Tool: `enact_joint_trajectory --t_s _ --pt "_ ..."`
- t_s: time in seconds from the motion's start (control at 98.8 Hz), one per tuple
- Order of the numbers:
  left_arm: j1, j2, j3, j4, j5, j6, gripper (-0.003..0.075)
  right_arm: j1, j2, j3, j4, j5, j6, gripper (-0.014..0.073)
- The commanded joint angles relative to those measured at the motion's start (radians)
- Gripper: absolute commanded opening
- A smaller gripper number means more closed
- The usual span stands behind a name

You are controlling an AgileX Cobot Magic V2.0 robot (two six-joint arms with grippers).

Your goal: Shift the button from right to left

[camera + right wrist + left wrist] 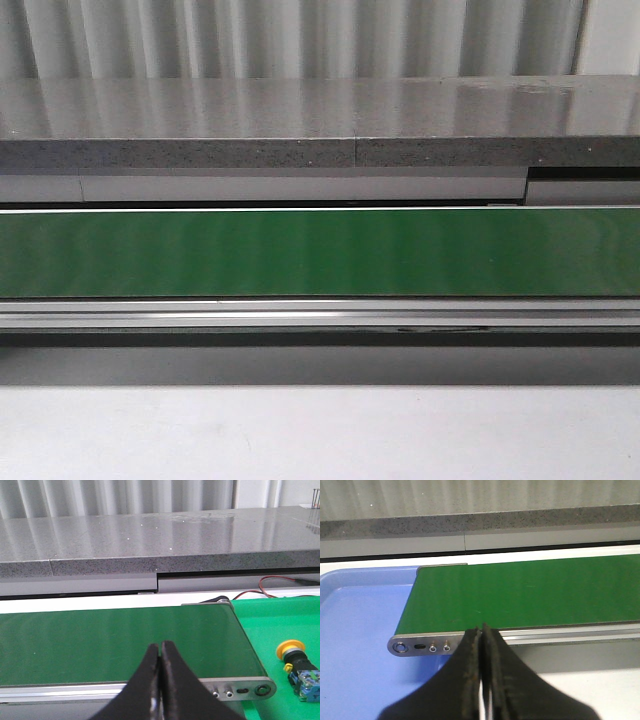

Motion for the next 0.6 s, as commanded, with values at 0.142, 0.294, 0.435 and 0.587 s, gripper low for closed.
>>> enact_joint_trajectory --t_s 0.142,0.294,0.435,0.587 --pt "0.002 -0.006 0.023 -0.001 -0.07 -0.011 -0.002 -0.001 -0.015 -0.09 -0.009 -0.048 -0.007 -0.0065" --pt "0.002 -0.006 0.023 -0.001 -0.07 -0.011 -0.002 -0.001 0.016 -0.228 -0.009 0.07 -0.007 -0.0065" --pt "0.002 -0.006 0.023 -0.001 -0.07 -0.011 -0.002 -0.001 0.101 -0.379 -0.009 0.282 -0.007 -0.0065" --pt "0.002 -0.006 0.023 -0.001 -0.07 -0.011 -0.002 -0.001 0.229 -0.519 -0.009 0.482 -0.007 -0.0065"
